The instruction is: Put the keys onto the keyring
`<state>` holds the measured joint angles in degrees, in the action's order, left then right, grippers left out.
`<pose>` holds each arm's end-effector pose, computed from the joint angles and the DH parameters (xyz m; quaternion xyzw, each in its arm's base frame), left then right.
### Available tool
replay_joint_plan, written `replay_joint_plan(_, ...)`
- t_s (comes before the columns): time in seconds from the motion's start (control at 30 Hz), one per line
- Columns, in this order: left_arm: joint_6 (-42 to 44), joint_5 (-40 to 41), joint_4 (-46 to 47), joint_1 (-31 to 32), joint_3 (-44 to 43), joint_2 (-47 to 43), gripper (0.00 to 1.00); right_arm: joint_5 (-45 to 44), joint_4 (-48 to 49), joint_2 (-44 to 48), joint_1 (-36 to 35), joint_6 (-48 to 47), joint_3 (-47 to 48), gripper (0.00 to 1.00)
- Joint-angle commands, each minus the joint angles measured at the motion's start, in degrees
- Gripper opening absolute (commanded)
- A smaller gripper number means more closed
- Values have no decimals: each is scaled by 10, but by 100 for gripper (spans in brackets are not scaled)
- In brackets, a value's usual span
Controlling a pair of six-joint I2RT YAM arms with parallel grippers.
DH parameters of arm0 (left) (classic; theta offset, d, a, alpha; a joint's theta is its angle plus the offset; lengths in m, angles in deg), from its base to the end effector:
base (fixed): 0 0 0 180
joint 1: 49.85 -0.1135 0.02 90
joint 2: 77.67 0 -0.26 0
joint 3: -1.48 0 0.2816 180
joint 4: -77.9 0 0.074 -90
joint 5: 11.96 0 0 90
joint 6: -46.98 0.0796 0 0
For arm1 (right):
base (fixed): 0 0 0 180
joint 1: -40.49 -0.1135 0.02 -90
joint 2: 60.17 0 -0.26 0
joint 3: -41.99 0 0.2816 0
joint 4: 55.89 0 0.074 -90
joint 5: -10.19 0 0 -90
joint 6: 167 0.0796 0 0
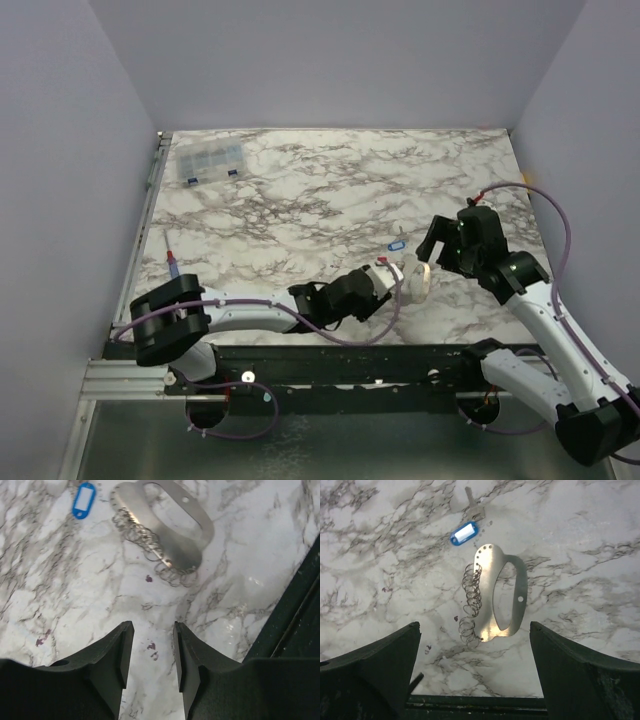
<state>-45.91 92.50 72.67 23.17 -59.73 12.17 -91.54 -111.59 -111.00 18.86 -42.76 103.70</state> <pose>0.1335 -0.3690 0.1544 0.4544 0.7505 -0.1995 0.4364 0.2291 0.0735 0.2611 0.1399 0.9086 0.0957 0.3818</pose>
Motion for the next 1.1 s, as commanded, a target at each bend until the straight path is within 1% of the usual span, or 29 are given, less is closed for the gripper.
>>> replay_joint_plan(0.0, -122, -35, 86, -75, 55, -48, 43, 111, 17, -20, 2, -22, -11, 94)
replay_joint_plan(0.07, -166, -80, 103, -108, 68, -44, 41, 114, 10, -36, 2, -2, -12, 93)
replay_joint_plan(0.1, -177, -92, 108, -114, 71, -41, 41, 126, 7, -42, 2, 10, -15, 93)
replay_joint_plan(0.2, -188, -91, 110, -118, 66, -32, 41, 134, -6, -69, 2, 47, -26, 90)
replay_joint_plan(0.33, -198, -103, 100, -146, 70, -55, 41, 151, -12, -105, 0, 95, -54, 86)
replay_joint_plan(0.43, -179, -108, 48, -177, 64, -96, 41, 167, -14, -113, -6, 88, -73, 80)
replay_joint_plan(0.57, -137, -108, -38, -229, 55, -161, 42, 168, -37, -128, -19, 99, -77, 78)
replay_joint_plan(0.6, -137, -79, -56, -234, 53, -174, 42, 170, -42, -139, -22, 109, -80, 78)
replay_joint_plan(0.63, -138, -70, -68, -239, 50, -187, 42, 172, -42, -149, -28, 120, -84, 77)
replay_joint_plan(0.7, -131, -94, -89, -247, 43, -209, 43, 180, -26, -167, -44, 139, -98, 76)
replay_joint_plan(0.77, -118, -96, -110, -249, 37, -230, 44, 174, -2, -176, -56, 157, -114, 70)
replay_joint_plan(0.83, -91, -85, -140, -250, 31, -248, 44, 161, 30, -174, -61, 165, -126, 63)
replay_joint_plan(0.9, -65, -64, -174, -251, 26, -265, 45, 148, 66, -164, -61, 179, -145, 52)
replay_joint_plan(0.97, -40, -47, -188, -252, 32, -281, 45, 147, 91, -170, -61, 195, -154, 50)
replay_joint_plan(1.07, -30, -34, -190, -253, 54, -302, 45, 139, 114, -187, -61, 216, -156, 49)
